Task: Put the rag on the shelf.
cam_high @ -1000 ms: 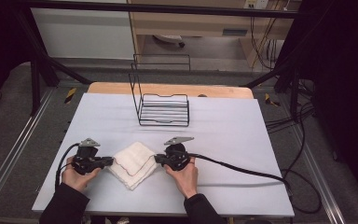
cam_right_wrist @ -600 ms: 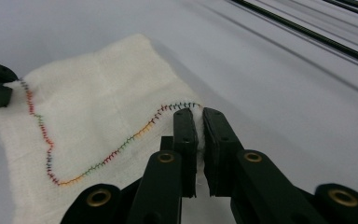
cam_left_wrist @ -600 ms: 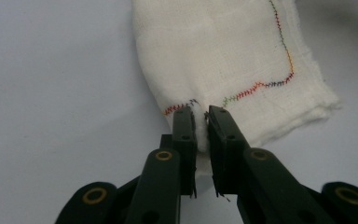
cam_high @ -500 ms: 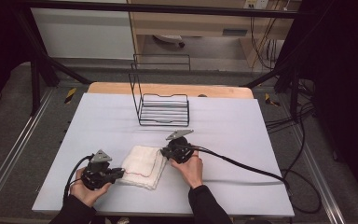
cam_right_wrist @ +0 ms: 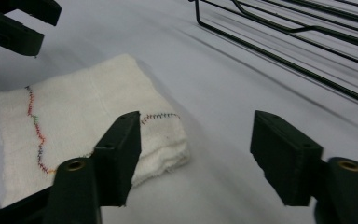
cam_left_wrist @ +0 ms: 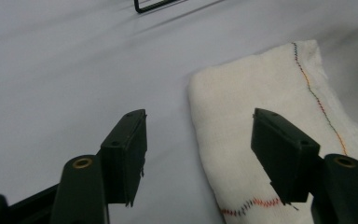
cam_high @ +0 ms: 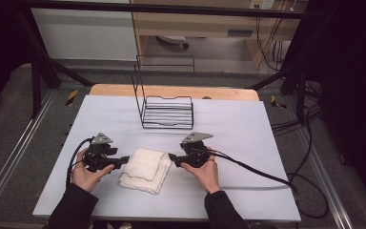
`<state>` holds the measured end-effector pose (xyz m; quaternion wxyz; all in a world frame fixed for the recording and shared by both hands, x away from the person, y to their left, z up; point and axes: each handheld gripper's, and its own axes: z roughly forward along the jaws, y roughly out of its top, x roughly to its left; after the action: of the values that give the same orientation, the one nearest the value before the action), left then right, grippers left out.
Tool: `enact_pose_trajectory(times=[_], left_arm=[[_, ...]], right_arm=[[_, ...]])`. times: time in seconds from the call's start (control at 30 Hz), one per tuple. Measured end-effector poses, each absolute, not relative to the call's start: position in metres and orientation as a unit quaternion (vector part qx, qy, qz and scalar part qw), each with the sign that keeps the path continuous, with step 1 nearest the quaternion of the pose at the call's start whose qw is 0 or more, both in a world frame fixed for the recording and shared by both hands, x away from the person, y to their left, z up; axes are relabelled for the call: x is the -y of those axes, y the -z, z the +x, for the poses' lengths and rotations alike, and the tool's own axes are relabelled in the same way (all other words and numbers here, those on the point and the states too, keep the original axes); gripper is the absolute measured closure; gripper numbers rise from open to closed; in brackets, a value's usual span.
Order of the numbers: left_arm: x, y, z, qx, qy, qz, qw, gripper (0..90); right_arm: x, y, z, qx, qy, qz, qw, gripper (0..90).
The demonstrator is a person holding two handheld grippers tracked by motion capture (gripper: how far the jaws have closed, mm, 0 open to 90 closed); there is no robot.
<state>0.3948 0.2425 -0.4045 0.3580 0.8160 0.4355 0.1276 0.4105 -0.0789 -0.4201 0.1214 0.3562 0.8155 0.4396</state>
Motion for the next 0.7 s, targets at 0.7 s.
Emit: enact_pose_trajectory(times=[0.7], left_arm=[[-0.21, 0.434, 0.437, -0.428, -0.125, 0.822, 0.356, 51.9]], right_arm=[[0.137, 0.437, 0.392, -0.809, -0.421, 0.397, 0.103, 5.8]])
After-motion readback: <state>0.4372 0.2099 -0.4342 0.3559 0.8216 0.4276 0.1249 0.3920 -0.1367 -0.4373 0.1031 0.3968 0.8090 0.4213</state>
